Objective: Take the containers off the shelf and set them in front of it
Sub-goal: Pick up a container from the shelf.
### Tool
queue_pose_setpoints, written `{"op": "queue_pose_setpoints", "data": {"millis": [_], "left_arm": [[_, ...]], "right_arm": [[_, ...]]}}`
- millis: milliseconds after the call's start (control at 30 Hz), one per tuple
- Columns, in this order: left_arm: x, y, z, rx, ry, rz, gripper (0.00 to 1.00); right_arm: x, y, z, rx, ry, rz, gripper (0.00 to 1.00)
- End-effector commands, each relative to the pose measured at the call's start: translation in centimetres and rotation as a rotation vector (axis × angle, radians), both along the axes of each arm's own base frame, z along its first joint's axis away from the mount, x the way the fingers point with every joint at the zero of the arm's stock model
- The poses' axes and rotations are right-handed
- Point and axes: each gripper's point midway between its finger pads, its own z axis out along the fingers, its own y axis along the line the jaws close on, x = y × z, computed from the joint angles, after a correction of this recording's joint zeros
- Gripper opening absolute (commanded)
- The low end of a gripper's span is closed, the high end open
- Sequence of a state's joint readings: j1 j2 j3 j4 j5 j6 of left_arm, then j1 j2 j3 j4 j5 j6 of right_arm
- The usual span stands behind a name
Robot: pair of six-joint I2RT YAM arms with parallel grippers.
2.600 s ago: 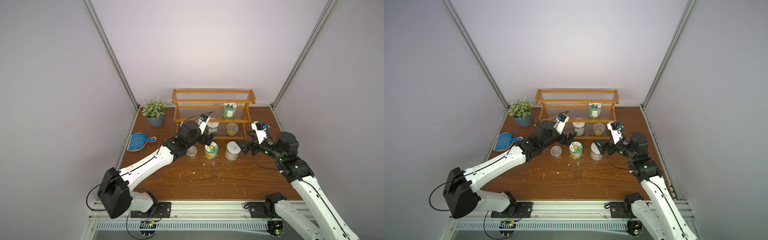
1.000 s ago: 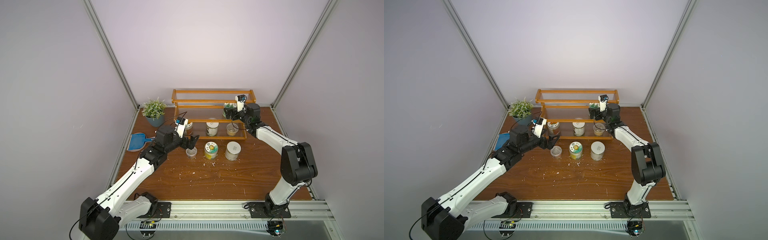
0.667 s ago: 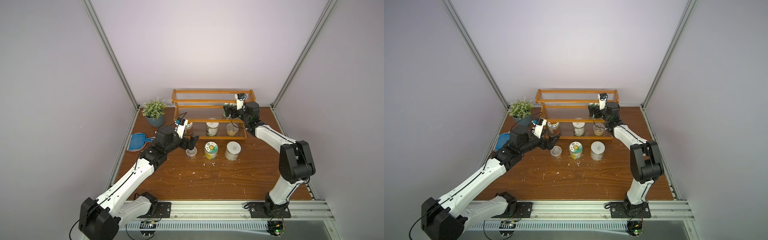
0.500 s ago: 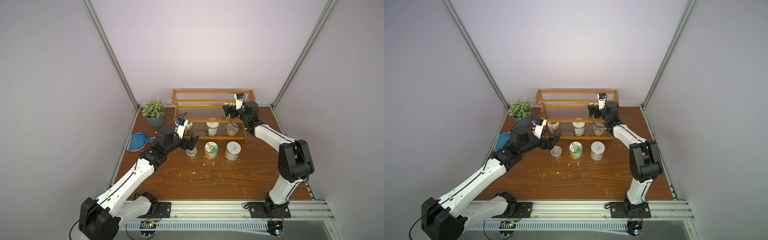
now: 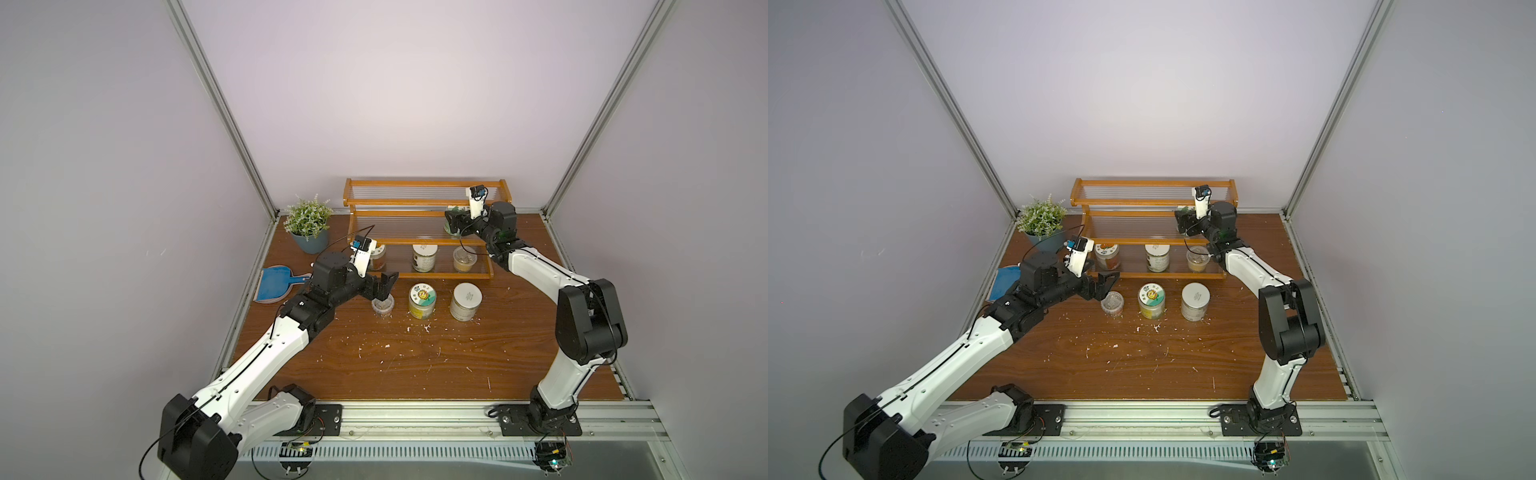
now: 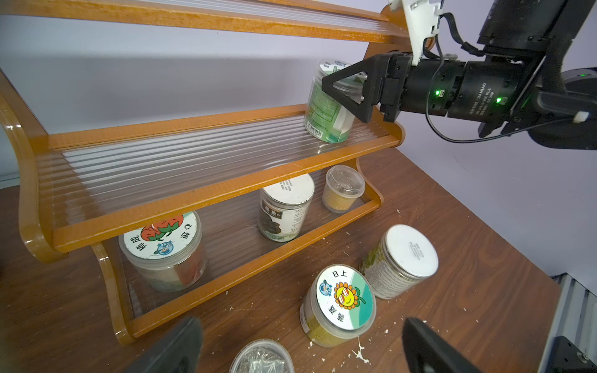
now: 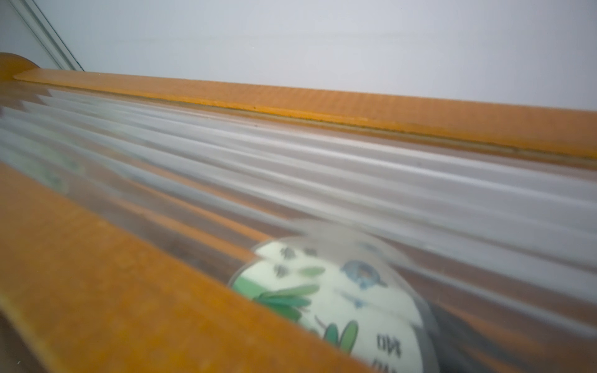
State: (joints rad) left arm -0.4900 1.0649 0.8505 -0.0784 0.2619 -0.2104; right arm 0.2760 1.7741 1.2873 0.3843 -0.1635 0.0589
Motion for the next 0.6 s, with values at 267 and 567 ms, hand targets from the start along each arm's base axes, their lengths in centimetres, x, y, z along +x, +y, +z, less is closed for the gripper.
{"op": "queue_pose_setpoints", "data": {"millis": [267, 567], "left_arm": [[0.2, 0.1, 0.3, -0.006, -0.012, -0.003, 1.0], [0.2, 0.1, 0.4, -0.01, -0.017, -0.001, 1.0]], "right_arm": [[-4.4, 1.0, 6.7, 0.038, -0.123, 0.091, 0.79], [-8.1, 3.4, 6.6, 0.027, -0.069, 0.205, 0.79]]}}
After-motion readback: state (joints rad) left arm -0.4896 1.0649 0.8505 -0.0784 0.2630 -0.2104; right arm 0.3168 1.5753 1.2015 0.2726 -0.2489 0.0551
